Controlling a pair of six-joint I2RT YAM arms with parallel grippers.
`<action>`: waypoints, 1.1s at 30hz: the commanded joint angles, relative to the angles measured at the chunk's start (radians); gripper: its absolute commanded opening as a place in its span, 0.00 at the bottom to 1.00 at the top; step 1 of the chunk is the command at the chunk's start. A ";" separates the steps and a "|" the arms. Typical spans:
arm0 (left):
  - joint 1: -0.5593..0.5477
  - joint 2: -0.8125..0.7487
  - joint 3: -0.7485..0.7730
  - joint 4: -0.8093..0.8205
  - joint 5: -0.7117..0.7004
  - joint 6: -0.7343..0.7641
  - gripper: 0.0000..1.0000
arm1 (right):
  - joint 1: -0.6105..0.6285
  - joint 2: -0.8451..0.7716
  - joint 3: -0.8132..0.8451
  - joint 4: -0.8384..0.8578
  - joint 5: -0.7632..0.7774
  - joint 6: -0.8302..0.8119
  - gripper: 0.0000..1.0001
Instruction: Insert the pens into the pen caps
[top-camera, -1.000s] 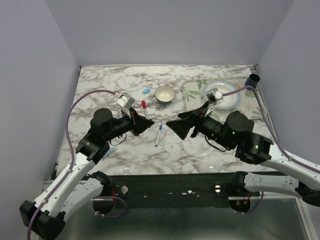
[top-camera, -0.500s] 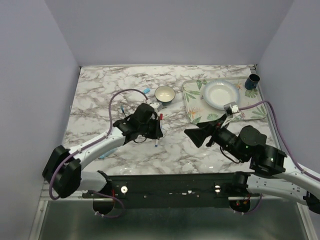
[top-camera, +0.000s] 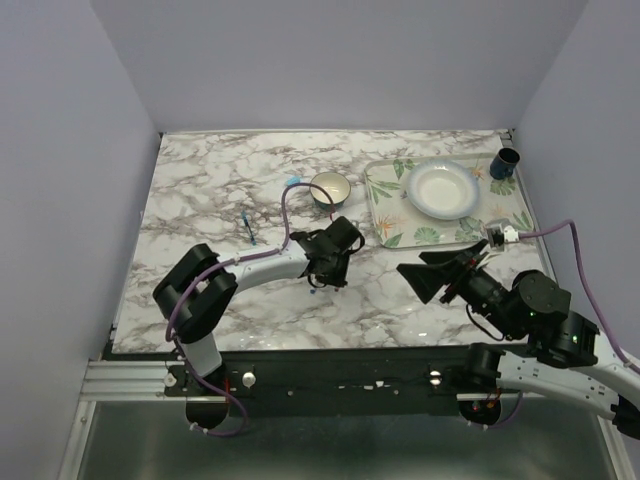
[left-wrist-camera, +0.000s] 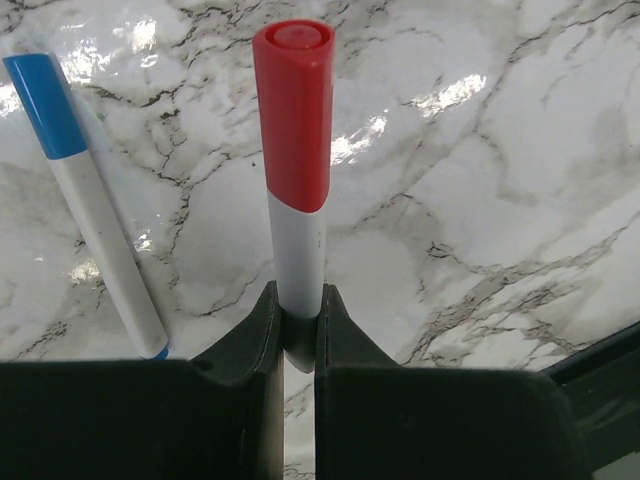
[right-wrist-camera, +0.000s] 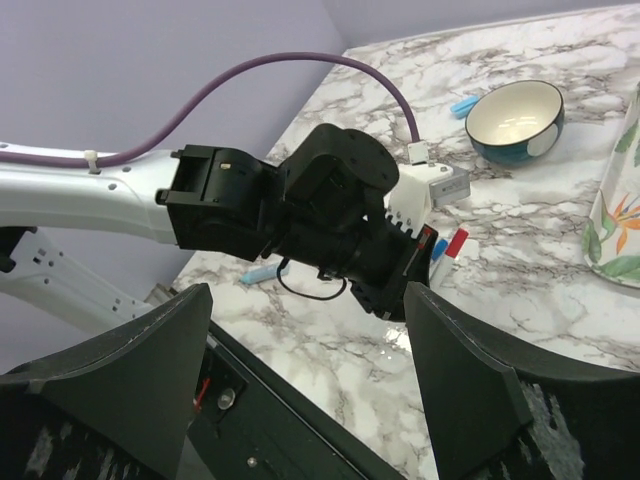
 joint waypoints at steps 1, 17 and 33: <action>-0.016 0.047 0.015 -0.060 -0.065 -0.040 0.09 | 0.002 0.001 -0.004 -0.044 0.039 -0.001 0.85; -0.026 0.035 0.017 -0.065 -0.059 -0.066 0.41 | 0.002 0.015 -0.021 -0.046 0.030 0.026 0.85; 0.149 -0.249 0.172 -0.359 -0.361 -0.364 0.63 | 0.002 0.021 -0.059 -0.044 0.021 0.048 0.85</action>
